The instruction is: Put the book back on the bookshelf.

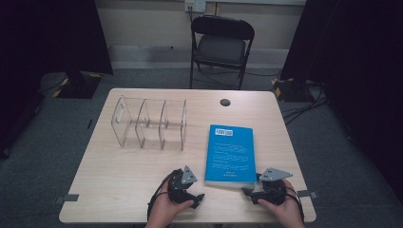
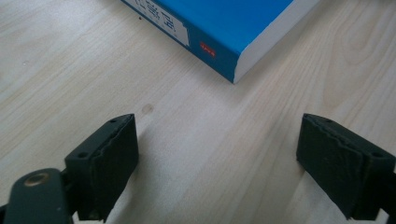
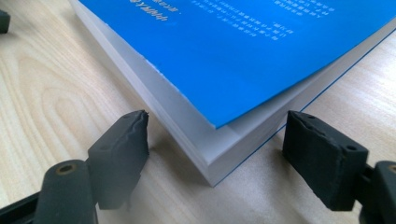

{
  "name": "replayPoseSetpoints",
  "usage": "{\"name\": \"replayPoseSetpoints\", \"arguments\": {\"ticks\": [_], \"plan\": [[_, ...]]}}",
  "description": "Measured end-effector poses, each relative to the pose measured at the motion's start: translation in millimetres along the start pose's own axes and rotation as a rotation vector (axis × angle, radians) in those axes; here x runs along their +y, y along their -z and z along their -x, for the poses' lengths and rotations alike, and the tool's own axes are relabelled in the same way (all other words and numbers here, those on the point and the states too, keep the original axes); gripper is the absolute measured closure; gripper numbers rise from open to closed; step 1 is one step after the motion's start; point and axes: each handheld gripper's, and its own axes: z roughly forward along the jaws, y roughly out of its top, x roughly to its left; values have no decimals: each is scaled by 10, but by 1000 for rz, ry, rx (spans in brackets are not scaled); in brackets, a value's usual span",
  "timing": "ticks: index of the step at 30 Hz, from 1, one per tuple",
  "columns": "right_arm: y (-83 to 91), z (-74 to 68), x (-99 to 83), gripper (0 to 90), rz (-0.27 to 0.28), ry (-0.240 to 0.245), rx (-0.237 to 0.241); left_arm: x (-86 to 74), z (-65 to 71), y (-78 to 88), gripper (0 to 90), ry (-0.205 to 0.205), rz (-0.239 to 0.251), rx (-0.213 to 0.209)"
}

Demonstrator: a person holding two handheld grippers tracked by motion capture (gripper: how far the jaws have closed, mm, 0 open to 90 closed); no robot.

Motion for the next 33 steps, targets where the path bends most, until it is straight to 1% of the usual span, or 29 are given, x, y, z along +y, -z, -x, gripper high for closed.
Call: {"name": "replayPoseSetpoints", "arguments": {"ticks": [1, 2, 3, 4, 5, 7, 11, 14, 15, 16, 22, 26, 33], "plan": [[2, 3, -2, 257, 3, -3, -8, 2, 9, -9, 77, -1, -1, -1], [2, 3, -2, 257, 3, -3, -8, 2, 9, -9, 52, -1, -1, -1], [0, 4, -2, 258, 7, -3, -10, 4, 16, -17, 52, -7, -10, 0], [0, 6, -2, 259, 7, -3, -8, 3, 41, -42, 0, -9, -2, 1], [0, 5, -2, 259, 7, -3, -9, 1, 42, -36, 0, -11, -7, 6], [0, 4, -1, 259, 7, -3, -10, -18, 42, -41, 0, -10, 15, 3], [6, -1, -3, 270, 7, -4, -14, -21, 40, -36, 0, -13, 13, 4], [10, 2, -1, 276, 6, -2, -11, -18, 46, -50, 0, -2, 26, -1], [10, 2, -1, 276, 6, -2, -11, -18, 46, -50, 0, -2, 26, -1], [10, 2, -5, 279, 11, -1, -10, -12, 31, -45, 0, -19, 11, -1], [19, -14, 4, 287, 10, 3, -22, -12, 30, -45, 0, -20, 11, -1], [34, 12, 12, 293, 14, -10, -4, -12, 30, -45, 0, -21, 11, -2], [70, 20, 71, 301, 14, -19, 2, -12, 30, -45, 0, -20, 12, -2]]}}
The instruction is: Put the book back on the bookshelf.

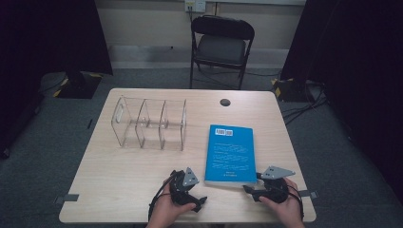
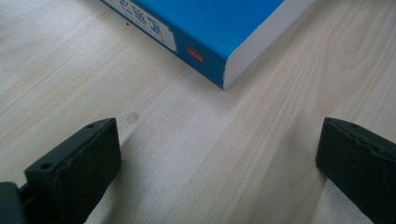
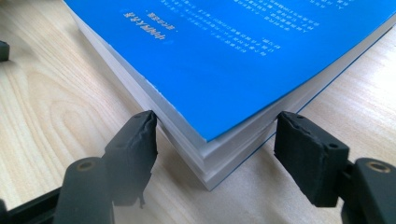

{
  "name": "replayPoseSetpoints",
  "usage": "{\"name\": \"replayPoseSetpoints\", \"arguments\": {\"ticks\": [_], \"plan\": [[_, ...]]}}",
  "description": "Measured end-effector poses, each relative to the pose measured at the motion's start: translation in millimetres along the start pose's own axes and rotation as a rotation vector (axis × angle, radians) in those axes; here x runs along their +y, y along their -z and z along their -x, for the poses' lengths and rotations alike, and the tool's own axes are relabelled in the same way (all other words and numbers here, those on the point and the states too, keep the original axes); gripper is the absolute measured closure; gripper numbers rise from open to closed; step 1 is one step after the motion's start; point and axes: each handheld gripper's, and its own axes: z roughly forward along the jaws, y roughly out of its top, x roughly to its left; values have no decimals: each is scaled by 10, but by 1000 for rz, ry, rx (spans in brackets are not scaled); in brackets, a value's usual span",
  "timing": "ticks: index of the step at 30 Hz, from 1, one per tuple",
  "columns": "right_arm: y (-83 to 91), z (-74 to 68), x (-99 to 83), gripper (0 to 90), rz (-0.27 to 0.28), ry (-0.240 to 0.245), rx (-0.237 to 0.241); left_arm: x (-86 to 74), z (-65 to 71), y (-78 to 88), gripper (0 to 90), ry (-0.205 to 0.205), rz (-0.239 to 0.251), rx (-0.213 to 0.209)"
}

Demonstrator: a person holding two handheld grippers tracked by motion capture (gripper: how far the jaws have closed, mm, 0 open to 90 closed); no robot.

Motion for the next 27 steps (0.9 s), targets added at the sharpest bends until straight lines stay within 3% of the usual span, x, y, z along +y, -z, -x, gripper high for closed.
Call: {"name": "replayPoseSetpoints", "arguments": {"ticks": [14, 21, 27], "plan": [[-38, -24, -9, 303, -47, 23, -15, 3, 1, 7, 0, -3, -11, 5], [-27, -3, -36, 312, -61, 3, -17, 3, -1, 9, 0, -4, -15, 5], [-25, -11, -23, 340, -60, 13, -8, -1, 5, -6, 0, 8, 9, -4]]}}
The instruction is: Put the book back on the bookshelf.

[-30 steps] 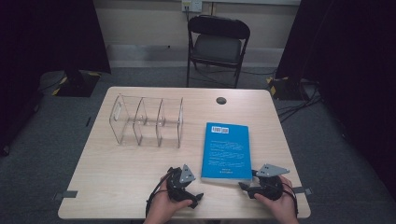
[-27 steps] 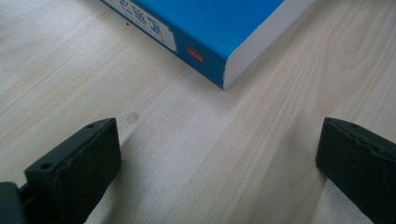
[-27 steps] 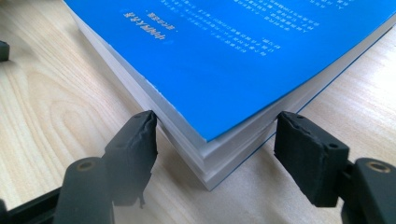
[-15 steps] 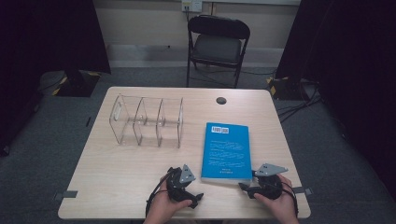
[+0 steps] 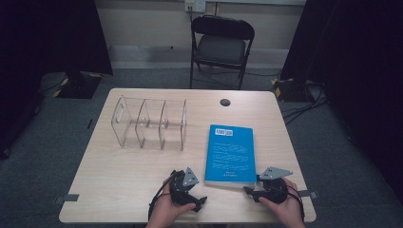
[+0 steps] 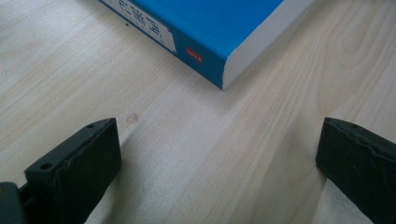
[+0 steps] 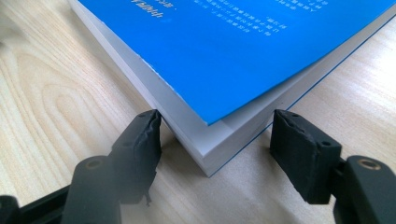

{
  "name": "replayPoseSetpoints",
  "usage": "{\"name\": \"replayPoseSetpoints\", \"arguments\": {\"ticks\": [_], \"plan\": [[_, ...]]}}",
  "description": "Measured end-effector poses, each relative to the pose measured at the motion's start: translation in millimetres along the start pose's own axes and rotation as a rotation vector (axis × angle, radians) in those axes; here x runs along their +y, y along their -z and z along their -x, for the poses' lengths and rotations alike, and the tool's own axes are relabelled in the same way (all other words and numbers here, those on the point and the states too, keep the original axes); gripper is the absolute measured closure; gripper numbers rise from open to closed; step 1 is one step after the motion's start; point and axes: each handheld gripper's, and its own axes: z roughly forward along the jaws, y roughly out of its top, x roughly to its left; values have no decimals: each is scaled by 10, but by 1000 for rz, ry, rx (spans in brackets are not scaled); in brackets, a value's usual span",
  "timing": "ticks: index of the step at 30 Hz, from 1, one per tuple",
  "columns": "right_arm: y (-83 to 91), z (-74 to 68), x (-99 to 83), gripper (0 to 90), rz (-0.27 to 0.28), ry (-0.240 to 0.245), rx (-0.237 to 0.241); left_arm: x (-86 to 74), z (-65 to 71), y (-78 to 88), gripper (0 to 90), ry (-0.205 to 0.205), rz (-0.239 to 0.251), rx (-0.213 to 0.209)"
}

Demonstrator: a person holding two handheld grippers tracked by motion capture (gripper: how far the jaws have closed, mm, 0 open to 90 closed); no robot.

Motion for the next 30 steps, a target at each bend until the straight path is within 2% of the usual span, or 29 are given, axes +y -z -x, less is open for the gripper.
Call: {"name": "replayPoseSetpoints", "arguments": {"ticks": [2, 7, 9, 11, 13, 15, 16, 17, 18, 19, 21, 22, 23, 25, 30], "plan": [[-1, 1, 2, 341, 3, -5, 2, 2, -6, 5, 0, -10, -8, 2], [17, -12, 28, 343, 14, -7, -1, 3, -3, 1, 0, -5, -4, 6], [39, -22, 56, 342, 21, -6, -5, 23, -1, 8, 0, -7, -27, 8], [52, -14, 64, 343, 31, -14, -1, 34, 6, 10, 9, -2, -29, 3], [61, -8, 73, 343, 37, -25, 1, 41, 7, 15, 69, -10, -25, -5], [67, -16, 83, 344, 43, -24, 2, 58, 4, 43, 200, -13, -15, -15], [75, -16, 90, 350, 47, -26, -3, 82, -6, 63, 197, 11, -23, -29], [80, -15, 96, 358, 51, -30, -1, 90, -2, 69, 154, 11, -21, -26], [83, -12, 102, 358, 51, -30, -2, 102, 5, 86, 159, -4, -23, -16], [87, -10, 110, 358, 45, -29, -2, 114, 14, 93, 178, -2, -15, -26], [86, -10, 114, 359, 41, -31, -2, 130, 16, 103, 157, -9, -12, -36], [86, -7, 115, 359, 40, -29, -3, 174, 34, 119, 163, -35, -34, -38], [86, -7, 116, 359, 39, -29, -4, 174, 34, 119, 160, -35, -34, -38], [86, -6, 120, 359, 36, -28, -5, 232, 51, 98, 160, -45, -39, -32], [100, -6, 140, 359, 41, -26, -5, 392, 106, 26, 161, -66, -38, -62]]}}
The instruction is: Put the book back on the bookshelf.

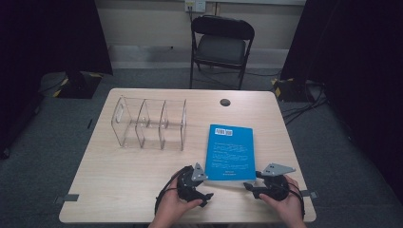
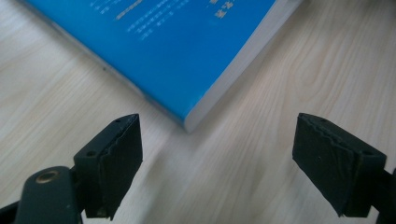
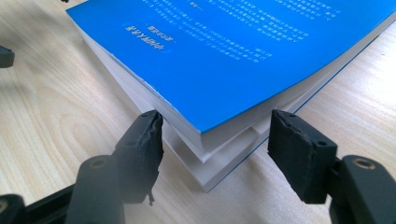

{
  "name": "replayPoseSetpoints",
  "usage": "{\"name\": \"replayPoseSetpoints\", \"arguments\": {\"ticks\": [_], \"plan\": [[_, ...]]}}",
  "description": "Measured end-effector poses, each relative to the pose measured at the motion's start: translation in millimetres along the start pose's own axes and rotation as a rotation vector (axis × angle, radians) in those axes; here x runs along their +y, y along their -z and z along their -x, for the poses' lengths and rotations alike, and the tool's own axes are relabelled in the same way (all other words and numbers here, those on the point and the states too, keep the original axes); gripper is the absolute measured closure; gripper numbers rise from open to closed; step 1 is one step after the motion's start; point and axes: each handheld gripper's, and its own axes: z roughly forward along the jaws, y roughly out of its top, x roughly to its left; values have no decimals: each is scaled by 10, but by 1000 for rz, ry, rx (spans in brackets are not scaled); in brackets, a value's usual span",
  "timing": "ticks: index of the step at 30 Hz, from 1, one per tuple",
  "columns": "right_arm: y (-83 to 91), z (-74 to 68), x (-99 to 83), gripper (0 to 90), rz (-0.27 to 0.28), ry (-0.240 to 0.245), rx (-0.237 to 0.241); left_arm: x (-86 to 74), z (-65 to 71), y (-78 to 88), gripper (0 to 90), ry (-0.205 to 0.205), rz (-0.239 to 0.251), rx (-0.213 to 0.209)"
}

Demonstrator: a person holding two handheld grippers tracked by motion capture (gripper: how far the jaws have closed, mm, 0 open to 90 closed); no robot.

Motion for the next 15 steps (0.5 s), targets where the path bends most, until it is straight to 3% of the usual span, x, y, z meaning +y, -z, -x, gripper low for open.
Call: {"name": "replayPoseSetpoints", "arguments": {"ticks": [7, 11, 12, 15], "plan": [[13, 4, 27, 360, 3, 3, 2, 204, 6, -43, 162, -43, -9, 4], [10, 6, 28, 360, 4, -1, 6, 296, 17, -56, 163, -48, 15, -2], [13, 8, 33, 360, 2, 1, 5, 360, 17, -74, 160, -67, 8, -2], [22, 19, 46, 361, 9, -10, 13, 445, 25, -121, 159, -64, 15, -3]]}}
